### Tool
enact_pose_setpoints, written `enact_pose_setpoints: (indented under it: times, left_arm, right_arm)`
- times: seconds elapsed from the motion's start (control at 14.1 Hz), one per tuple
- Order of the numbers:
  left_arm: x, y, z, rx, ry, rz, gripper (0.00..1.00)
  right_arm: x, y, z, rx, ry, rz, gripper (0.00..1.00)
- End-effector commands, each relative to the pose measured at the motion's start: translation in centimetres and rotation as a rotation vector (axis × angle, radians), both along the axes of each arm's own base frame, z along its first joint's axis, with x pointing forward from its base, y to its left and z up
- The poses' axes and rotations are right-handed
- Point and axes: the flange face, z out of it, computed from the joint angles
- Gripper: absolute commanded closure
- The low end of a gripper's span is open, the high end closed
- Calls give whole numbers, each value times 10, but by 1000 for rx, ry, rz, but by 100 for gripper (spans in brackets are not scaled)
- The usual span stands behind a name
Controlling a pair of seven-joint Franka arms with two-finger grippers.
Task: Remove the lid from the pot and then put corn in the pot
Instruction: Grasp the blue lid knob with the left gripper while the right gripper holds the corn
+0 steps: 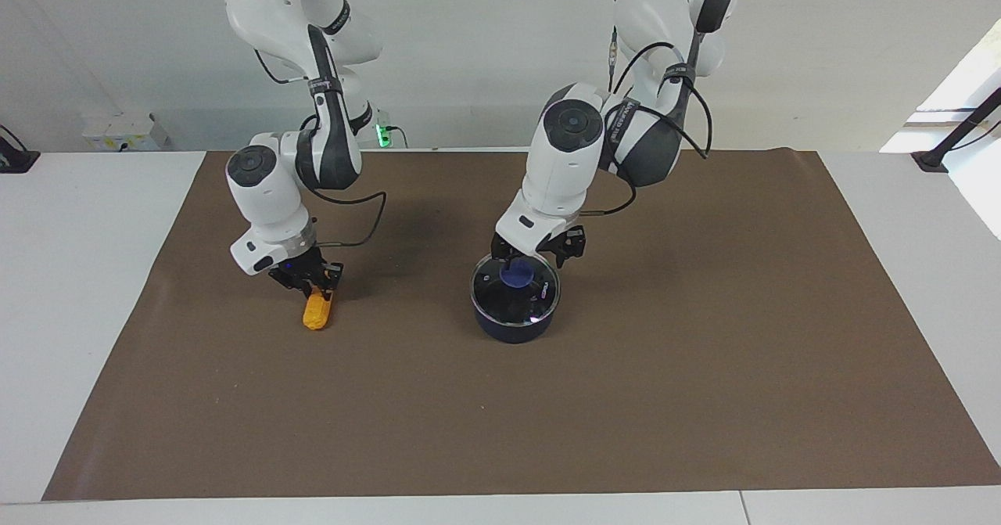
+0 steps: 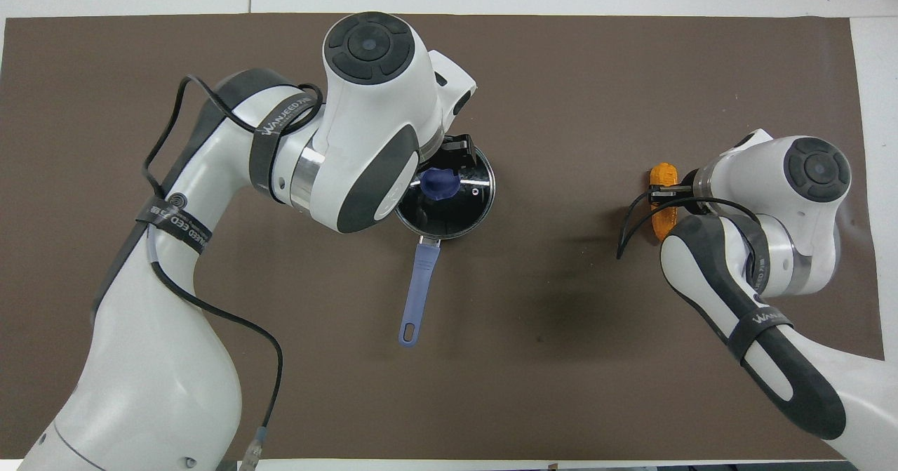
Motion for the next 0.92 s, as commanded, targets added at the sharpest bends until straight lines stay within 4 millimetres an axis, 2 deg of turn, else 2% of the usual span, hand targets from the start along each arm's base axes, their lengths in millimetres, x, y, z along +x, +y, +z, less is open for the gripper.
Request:
enact_pose_setpoints:
  times: [0.0, 0.14, 0.35, 0.5, 0.78, 0.85]
  left_arm:
    - [5, -11, -9, -14, -15, 11, 0]
    - [5, -11, -12, -11, -19, 10, 0]
    - [5, -11, -22, -8, -23, 10, 0]
    - [-2, -22, -28, -21, -38, -1, 0]
    - [0, -16, -30, -3, -28, 0, 0]
    - [2, -12, -31, 9, -27, 1, 0]
  right_arm:
    - [-5, -2, -1, 8, 1, 23, 100]
    - [-2, -2, 7, 8, 27, 24, 100]
    - [14, 6, 43, 9, 74, 38, 100]
    - [21, 11, 62, 9, 81, 49, 100]
    - [33, 48, 99, 15, 92, 101, 100]
    - [34, 52, 103, 15, 92, 109, 100]
